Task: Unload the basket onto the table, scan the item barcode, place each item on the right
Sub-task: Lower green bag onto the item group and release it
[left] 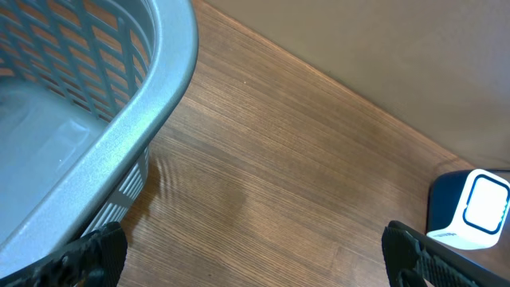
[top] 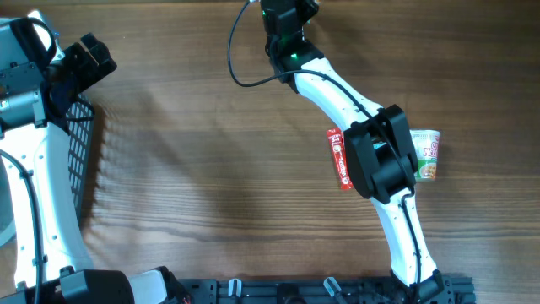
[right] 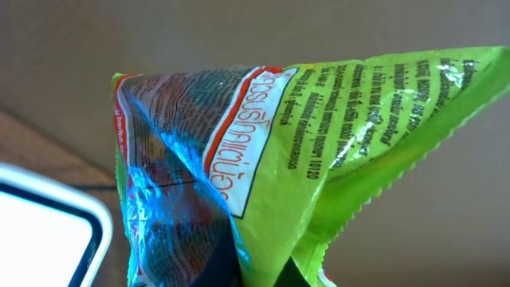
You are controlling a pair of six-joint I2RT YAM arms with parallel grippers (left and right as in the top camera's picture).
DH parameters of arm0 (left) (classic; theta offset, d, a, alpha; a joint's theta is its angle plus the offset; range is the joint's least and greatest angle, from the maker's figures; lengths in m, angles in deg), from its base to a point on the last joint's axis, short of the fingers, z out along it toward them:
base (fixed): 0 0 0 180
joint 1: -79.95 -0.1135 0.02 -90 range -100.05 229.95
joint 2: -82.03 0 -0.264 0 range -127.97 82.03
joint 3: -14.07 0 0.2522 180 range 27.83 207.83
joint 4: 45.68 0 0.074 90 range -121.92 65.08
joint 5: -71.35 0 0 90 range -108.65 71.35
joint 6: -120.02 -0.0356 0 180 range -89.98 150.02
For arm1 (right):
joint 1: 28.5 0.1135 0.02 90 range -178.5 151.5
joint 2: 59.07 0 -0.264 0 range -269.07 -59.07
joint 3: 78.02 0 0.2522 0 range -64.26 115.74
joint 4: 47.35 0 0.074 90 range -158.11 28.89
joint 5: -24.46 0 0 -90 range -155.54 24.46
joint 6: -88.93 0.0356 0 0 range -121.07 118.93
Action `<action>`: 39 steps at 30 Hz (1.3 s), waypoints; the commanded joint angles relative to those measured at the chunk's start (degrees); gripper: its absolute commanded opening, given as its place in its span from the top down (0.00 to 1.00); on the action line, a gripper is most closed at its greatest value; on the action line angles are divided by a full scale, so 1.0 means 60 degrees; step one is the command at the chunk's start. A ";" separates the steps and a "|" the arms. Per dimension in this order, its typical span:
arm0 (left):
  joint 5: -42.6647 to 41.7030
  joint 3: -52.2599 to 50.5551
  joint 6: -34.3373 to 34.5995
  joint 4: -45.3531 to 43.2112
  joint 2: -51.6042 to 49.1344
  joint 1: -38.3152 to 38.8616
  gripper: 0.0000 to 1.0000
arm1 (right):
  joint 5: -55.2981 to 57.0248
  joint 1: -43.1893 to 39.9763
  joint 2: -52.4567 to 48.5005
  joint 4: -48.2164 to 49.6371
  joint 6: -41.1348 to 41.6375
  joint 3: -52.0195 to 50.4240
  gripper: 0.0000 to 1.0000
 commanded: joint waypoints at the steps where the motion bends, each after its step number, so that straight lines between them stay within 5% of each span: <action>1: -0.0076 0.0124 0.0018 -0.0018 0.0033 -0.0015 0.00 | 0.0168 0.0113 0.1373 -0.0353 0.0452 0.0175 0.96; 3: -0.0076 0.0124 0.0018 -0.0018 0.0033 -0.0015 0.00 | 0.0157 0.0127 0.2342 -0.1450 0.1158 0.0175 0.96; 9: -0.0076 0.0124 0.0018 -0.0018 0.0033 -0.0015 0.00 | -0.3956 -0.0561 0.5799 -1.0663 0.7817 0.0171 0.96; 13: -0.0076 0.0124 0.0018 -0.0018 0.0033 -0.0015 0.00 | -0.7719 -0.2280 0.5850 -1.4721 0.8404 -0.0605 0.96; 19: -0.0076 0.0124 0.0018 -0.0018 0.0033 -0.0015 0.00 | -0.7807 -0.3249 0.5847 -1.2287 0.8513 -0.5220 0.95; 20: -0.0076 0.0124 0.0015 -0.0018 0.0033 -0.0015 0.00 | -0.7807 -0.3282 0.5847 -1.1785 0.8506 -0.5661 0.87; 22: -0.0076 0.0124 0.0018 -0.0018 0.0033 -0.0015 0.00 | -0.7785 -0.3286 0.5847 -1.1224 0.8510 -0.6084 0.27; 23: -0.0076 0.0124 0.0018 -0.0018 0.0033 -0.0015 0.00 | -0.7766 -0.3289 0.5865 -1.1114 0.8499 -0.6054 0.07; 24: -0.0076 0.0124 0.0015 -0.0018 0.0033 -0.0015 0.00 | -0.7766 -0.3297 0.5894 -1.1071 0.8459 -0.5960 0.00; 39: -0.0076 0.0124 0.0018 -0.0018 0.0033 -0.0015 0.00 | -0.7774 -0.3304 0.5927 -0.8929 0.8411 -0.5206 0.00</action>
